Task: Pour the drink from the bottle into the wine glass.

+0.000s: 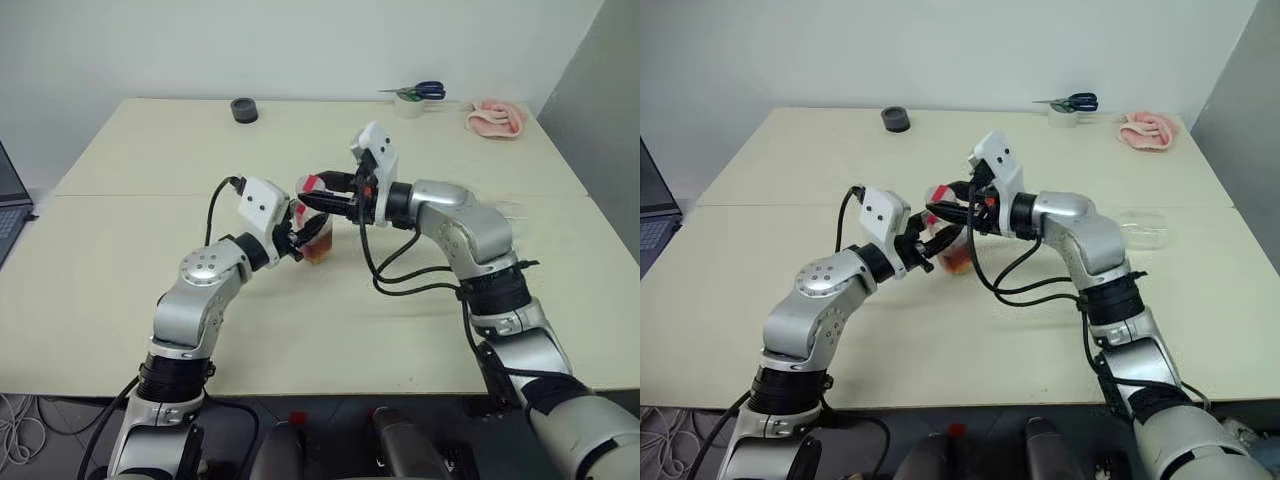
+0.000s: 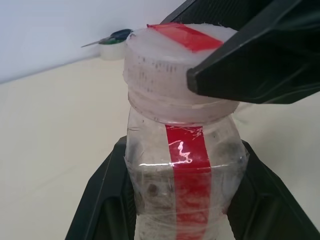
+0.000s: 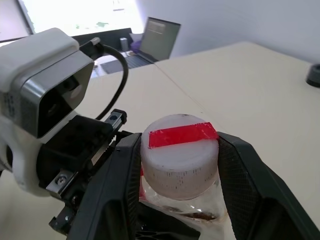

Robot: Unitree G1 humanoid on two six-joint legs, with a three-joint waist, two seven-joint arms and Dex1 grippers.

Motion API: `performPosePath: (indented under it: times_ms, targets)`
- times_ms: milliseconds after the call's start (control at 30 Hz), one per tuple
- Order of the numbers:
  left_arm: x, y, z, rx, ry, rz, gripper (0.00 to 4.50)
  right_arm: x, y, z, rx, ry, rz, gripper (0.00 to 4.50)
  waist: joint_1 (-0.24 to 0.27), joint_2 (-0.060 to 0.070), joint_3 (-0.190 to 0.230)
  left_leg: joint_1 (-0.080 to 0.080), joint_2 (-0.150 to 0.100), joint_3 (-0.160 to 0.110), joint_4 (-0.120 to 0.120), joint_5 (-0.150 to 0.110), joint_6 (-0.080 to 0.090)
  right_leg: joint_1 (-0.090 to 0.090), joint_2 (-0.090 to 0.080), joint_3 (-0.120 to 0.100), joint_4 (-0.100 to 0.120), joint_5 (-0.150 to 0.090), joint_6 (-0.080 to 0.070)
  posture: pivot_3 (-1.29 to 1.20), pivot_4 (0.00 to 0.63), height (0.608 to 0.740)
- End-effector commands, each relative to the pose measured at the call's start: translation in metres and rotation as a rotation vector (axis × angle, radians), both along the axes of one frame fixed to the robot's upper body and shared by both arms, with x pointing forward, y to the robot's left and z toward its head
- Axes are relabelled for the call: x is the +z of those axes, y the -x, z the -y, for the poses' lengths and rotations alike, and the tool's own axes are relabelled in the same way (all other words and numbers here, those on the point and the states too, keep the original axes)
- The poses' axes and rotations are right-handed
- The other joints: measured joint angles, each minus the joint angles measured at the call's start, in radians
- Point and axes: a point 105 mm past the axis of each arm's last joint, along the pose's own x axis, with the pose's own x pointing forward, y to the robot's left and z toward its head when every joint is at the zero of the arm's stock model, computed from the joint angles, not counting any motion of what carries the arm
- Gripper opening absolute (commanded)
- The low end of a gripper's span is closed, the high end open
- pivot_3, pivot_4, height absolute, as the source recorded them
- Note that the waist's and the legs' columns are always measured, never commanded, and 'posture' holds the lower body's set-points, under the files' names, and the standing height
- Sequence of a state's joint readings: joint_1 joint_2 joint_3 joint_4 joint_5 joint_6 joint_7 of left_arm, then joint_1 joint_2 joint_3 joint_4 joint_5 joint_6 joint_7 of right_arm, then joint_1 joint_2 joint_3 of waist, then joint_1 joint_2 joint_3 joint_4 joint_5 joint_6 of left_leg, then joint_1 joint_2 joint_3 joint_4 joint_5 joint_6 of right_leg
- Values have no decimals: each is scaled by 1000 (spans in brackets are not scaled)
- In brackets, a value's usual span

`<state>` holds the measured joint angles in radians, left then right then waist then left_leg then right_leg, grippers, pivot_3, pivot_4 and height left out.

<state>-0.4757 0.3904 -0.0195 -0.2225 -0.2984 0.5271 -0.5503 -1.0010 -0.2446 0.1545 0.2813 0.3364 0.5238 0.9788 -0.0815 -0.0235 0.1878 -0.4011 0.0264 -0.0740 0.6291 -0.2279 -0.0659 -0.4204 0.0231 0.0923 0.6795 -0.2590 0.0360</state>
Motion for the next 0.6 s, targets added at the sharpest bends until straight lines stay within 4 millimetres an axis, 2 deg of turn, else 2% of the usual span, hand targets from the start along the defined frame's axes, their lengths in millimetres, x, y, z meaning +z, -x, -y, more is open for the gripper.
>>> performPosePath:
  times_ms: [33, 167, 333, 500, 600]
  targets:
    - [18, 6, 5, -34, 16, 67, 1871, 11, 20, -4, 274, 31, 86, 1866, 0, 0, 0, 0, 0, 0, 0, 0, 0, 0, 0, 0, 0, 0, -1, 0, 150, 740]
    - [18, 8, 5, -36, 19, 67, 1869, 9, 10, 2, 318, 64, 99, 1866, -3, 0, 0, 1, 0, 0, 0, 0, 0, 0, 0, 0, 0, 2, -4, 0, 150, 740]
    - [18, 10, 5, -40, 24, 66, 1869, 5, -2, 3, 286, 92, 94, 1866, -4, 0, 0, 1, 1, 0, 0, 0, 0, 0, 1, 0, 1, 3, -4, 0, 150, 740]
    - [17, 11, 5, -39, 25, 63, 1865, 2, -5, 8, 274, 92, 57, 1866, -1, 0, 0, 0, 0, 0, 0, 0, 0, 0, 0, 0, 1, 3, -4, 0, 150, 740]
    - [17, 11, 4, -40, 23, 61, 1850, 5, -5, 12, 261, 77, 44, 2891, 0, 0, 0, 0, 0, 0, 0, 0, 0, 0, -1, 0, 1, 3, -4, 0, 150, 740]
